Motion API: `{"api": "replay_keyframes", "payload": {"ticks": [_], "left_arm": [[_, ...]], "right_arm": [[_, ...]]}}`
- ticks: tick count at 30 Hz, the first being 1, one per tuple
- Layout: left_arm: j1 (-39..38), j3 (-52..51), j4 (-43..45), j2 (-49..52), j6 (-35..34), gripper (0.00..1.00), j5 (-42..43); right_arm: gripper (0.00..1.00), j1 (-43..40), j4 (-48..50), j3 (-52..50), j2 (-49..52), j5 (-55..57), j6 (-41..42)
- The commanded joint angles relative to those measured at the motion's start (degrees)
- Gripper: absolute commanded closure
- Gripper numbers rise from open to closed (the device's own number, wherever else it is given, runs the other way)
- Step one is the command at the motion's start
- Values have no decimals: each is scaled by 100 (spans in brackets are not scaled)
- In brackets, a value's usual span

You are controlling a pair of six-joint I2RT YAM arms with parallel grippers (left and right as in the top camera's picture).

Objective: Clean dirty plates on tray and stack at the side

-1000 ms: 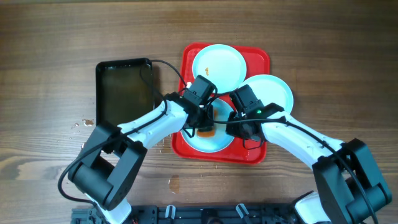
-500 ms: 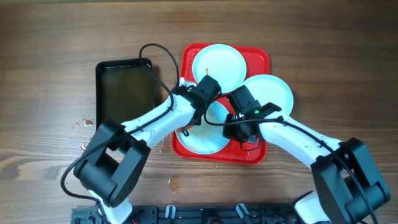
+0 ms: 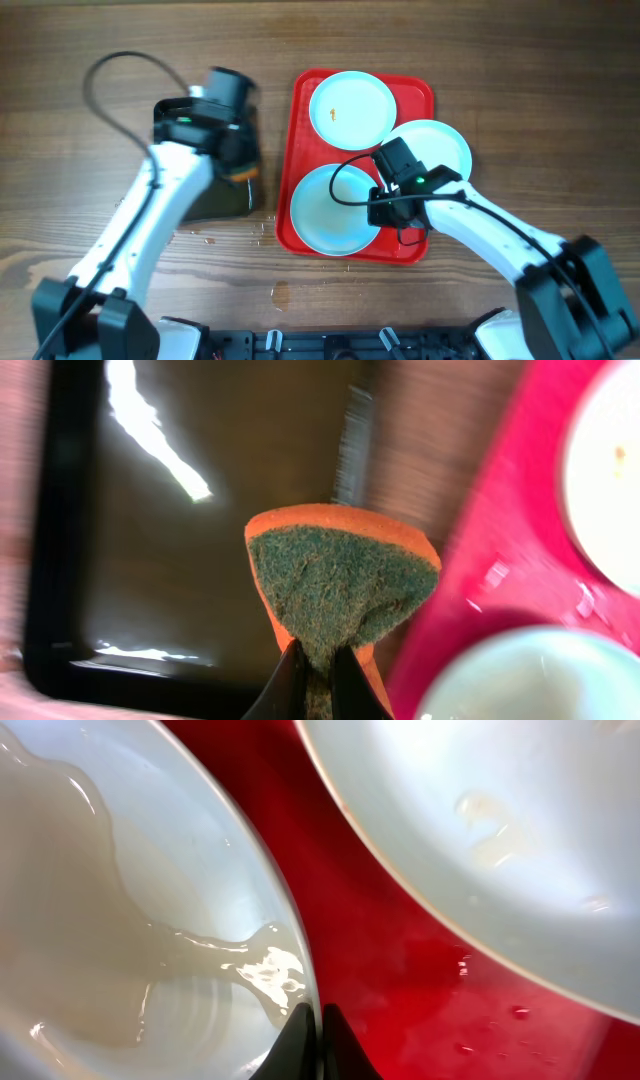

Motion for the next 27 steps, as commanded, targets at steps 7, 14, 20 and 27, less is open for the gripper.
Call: {"api": "replay_keyframes", "payload": {"ticks": [7, 14, 20, 27], "left_arm": [[1598, -1403, 1019, -85, 535, 96, 448], [1655, -1926, 1556, -85, 664, 66, 433], [1655, -1915, 1550, -103, 667, 39, 621], [1655, -1860, 1259, -656, 667, 24, 1233]], "right_arm": [[96, 219, -162, 140, -1867, 1810, -1045], [96, 1075, -144, 140, -2586, 3991, -1644], [96, 2070, 66, 140, -2592, 5396, -2496], [96, 3215, 127, 140, -2590, 6690, -2752]]}}
